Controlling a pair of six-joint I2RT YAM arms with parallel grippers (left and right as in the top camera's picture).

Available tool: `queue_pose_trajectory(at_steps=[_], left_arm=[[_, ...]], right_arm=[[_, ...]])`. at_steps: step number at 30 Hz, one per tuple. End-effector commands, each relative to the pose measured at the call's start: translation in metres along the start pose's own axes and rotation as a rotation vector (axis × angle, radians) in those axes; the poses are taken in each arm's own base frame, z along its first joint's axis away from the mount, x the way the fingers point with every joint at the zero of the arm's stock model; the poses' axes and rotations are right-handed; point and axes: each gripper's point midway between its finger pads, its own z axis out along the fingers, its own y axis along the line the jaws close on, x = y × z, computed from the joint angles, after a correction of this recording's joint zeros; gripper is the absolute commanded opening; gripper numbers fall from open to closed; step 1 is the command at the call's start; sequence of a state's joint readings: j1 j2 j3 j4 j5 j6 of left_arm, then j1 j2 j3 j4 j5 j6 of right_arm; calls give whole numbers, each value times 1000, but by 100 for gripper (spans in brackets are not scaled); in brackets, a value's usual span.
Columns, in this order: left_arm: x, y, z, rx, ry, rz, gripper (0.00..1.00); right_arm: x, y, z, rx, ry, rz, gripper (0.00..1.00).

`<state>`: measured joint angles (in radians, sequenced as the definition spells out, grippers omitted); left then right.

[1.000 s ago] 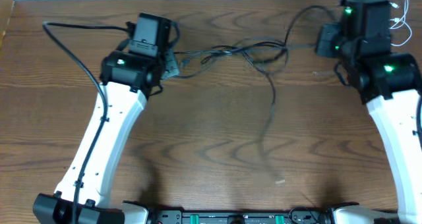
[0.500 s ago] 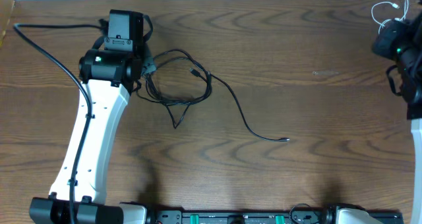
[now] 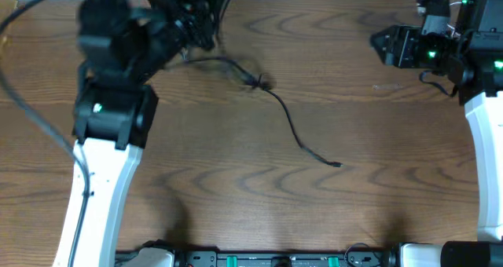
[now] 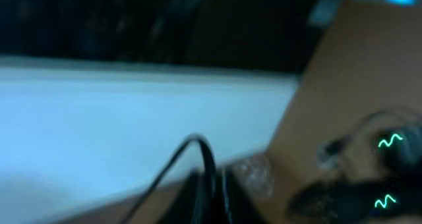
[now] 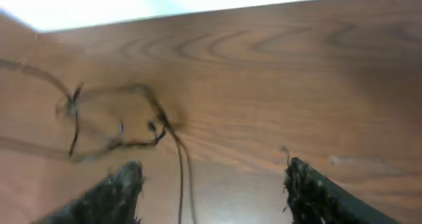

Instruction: Untangle cables

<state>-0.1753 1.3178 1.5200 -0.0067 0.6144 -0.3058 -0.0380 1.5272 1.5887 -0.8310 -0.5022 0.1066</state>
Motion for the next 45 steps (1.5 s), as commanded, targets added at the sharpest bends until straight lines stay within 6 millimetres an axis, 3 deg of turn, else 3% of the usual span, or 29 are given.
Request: queue_pose_trajectory(at_steps=[1, 4, 9, 14, 20, 26, 31, 33, 34, 35, 37, 39, 42, 45], left_arm=[[-41, -37, -15, 126, -113, -121, 7], [-66, -44, -20, 157, -209, -199, 7], [-78, -45, -24, 169, -257, -254, 7], [-77, -45, -23, 167, -253, -257, 7], [-74, -43, -22, 160, -241, -266, 7], [-71, -43, -22, 159, -231, -281, 7], [-71, -44, -22, 164, -226, -281, 7], [-70, -43, -21, 161, -222, -283, 7], [-68, -42, -21, 155, -214, -290, 7], [-65, -40, -20, 149, -205, -297, 7], [-58, -36, -18, 129, -181, -298, 7], [-50, -31, -16, 105, -153, -288, 7], [-41, -21, -15, 65, -120, -287, 7], [-42, -10, -18, 33, -122, -291, 7]], right_arm=[[4, 31, 10, -110, 26, -67, 75], [11, 51, 19, -148, 46, -144, 79], [20, 71, 35, -201, 80, -173, 80], [47, 100, 66, -321, 184, -203, 81], [76, 145, 94, -601, 270, -244, 80], [92, 168, 128, -776, 289, -260, 80], [115, 173, 171, -796, 343, -210, 73], [119, 175, 184, -800, 348, -188, 51], [117, 174, 190, -798, 339, -177, 30], [113, 171, 193, -776, 327, -167, 17], [104, 160, 200, -698, 303, -138, 4], [91, 144, 204, -600, 271, -108, 1], [76, 95, 207, -314, 236, -19, 1], [57, 10, 180, 172, 161, 72, 1]])
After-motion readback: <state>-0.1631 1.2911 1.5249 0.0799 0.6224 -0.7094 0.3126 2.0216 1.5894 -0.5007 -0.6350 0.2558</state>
